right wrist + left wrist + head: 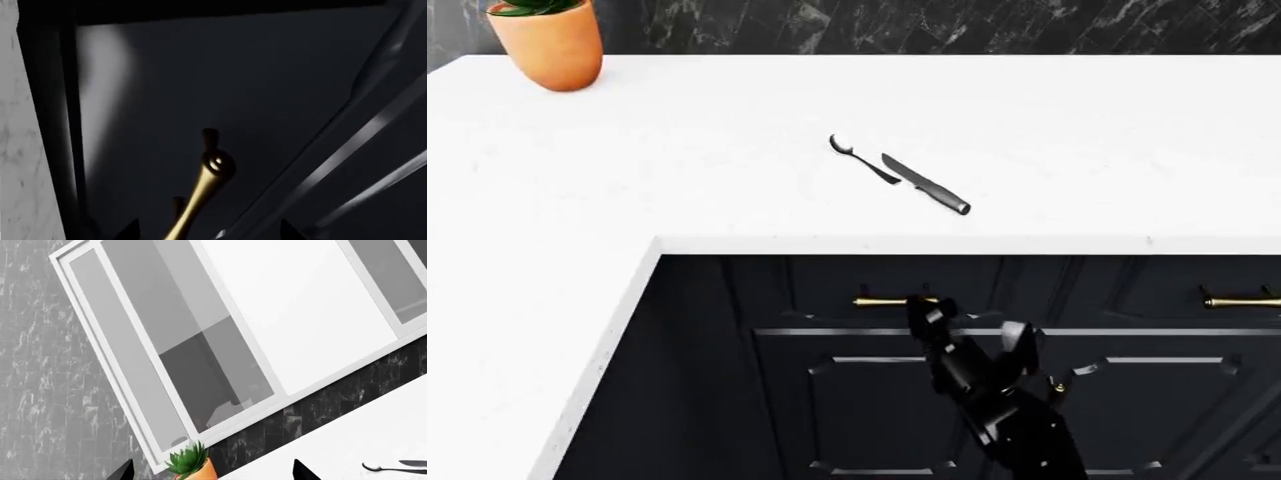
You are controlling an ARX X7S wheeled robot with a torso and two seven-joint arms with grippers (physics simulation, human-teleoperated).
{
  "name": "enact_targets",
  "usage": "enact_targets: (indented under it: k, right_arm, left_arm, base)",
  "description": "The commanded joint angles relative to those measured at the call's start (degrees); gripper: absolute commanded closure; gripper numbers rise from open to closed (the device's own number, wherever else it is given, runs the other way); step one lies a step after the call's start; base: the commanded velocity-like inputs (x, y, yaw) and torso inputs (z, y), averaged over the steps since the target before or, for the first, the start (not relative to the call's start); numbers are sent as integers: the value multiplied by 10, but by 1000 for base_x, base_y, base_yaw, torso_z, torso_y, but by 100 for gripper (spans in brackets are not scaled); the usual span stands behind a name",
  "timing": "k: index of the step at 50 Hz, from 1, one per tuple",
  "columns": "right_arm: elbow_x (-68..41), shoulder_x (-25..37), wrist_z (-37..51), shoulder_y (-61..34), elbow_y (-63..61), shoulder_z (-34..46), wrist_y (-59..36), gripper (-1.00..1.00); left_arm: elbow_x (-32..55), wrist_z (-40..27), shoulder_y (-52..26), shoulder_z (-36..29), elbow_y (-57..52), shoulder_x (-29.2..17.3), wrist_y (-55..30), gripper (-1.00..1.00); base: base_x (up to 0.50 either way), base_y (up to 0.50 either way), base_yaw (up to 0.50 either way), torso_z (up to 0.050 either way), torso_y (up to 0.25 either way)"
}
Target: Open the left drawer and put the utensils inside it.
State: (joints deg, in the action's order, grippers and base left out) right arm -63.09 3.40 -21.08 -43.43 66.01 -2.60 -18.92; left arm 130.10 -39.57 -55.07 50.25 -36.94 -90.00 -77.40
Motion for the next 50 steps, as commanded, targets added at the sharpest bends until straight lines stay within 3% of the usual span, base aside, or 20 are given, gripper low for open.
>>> enact_targets:
  k: [1,12,24,40,41,50]
  right_arm:
    - [70,-14,-29,-49,90,-57,4,-100]
    - [280,-34,-36,-62,90,-248,-33,-100]
    - [258,-34,-26,-56,90,-198,44,-100]
    - [238,-34,-9,-52,90,-156,52,-100]
    - [238,-34,-5,-52,90,-154,50,100]
    - [246,-34,-2,-53,90,-158,37,100]
  left_arm:
    - [0,-1,-2,-1,1,0,-4,-100]
    - [5,-7,-3,-2,2,0,-8,-100]
    - [8,-13,-4,-3,4,0,-15,-100]
    - [10,-16,-5,-6,4,0,-15,-100]
    - [9,-15,-5,-6,4,0,-15,-100]
    - [8,-16,-7,-6,5,0,-14,-100]
  base:
    - [0,0,0,0,0]
    - [0,0,0,0,0]
    - [0,0,0,0,0]
    - [134,0,0,0,0]
    - [0,0,0,0,0]
    - [0,0,0,0,0]
